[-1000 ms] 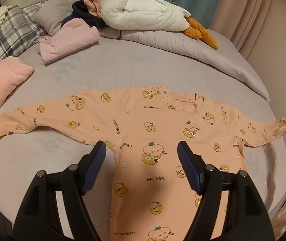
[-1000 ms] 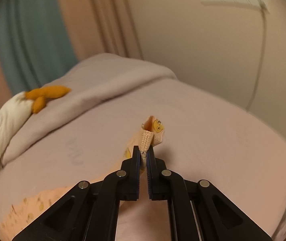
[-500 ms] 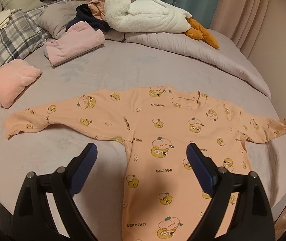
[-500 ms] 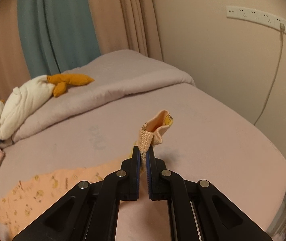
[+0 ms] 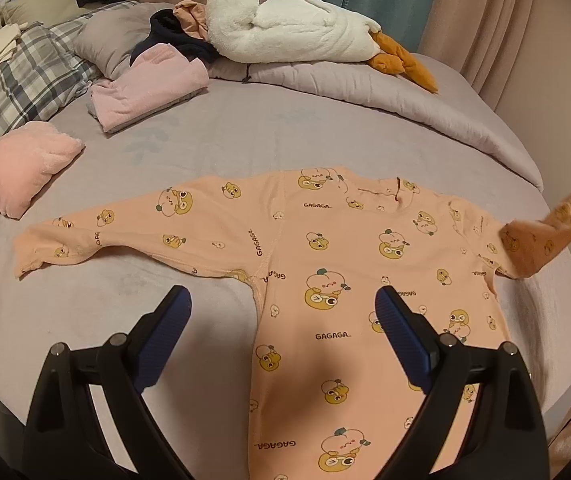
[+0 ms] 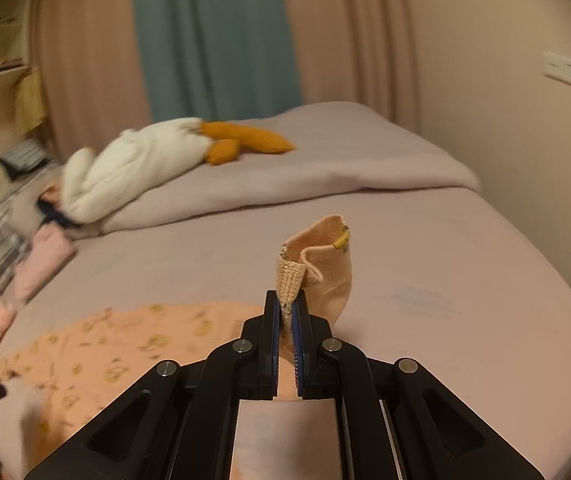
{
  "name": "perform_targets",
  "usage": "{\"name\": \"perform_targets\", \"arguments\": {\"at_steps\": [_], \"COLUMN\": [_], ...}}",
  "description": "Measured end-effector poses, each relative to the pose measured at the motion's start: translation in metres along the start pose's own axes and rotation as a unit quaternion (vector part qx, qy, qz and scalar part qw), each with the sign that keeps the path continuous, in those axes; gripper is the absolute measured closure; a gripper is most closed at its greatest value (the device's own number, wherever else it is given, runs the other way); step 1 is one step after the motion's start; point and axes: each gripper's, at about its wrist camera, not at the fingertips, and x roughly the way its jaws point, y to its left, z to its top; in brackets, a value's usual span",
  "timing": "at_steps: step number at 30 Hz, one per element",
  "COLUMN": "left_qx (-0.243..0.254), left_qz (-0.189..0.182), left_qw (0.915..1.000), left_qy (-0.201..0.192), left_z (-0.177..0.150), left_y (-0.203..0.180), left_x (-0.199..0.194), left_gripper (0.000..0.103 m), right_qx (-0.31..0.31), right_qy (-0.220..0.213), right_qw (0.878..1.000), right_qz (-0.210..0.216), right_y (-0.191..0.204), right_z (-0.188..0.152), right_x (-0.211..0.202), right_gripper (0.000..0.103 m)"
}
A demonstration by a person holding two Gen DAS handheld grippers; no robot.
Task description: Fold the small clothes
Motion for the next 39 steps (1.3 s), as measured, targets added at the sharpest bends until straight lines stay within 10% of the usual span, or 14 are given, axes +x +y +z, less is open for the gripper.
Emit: {"name": "perform_targets", "arguments": {"at_steps": [19, 34, 39], "left_qx": [-0.007, 0.005, 0.015], "left_qz": [-0.018, -0.042, -0.043], "left_qw": [0.9995, 0.9969, 0.9964], "left_qy": [0.025, 0.066, 0.071], "left_z": [-0.004, -0.014, -0.017], "left_y": [0.004, -0.009, -0.014], "left_x": [0.025, 0.073, 0.094], "left_gripper": [0.01, 0.01, 0.01], "right_qx": [-0.102, -0.116, -0.096], "right_qy": [0.12, 0.181, 0.159], "right_qw": [0.978, 0.966, 0.978], "right_qz": [0.14, 0.145, 0.097], "right_y": [0.129, 0.142, 0.116], "right_z": [-0.067, -0.104, -0.105], "right_x": [0.057, 0.086, 0.086], "right_gripper": [0.096, 0.095, 0.056]}}
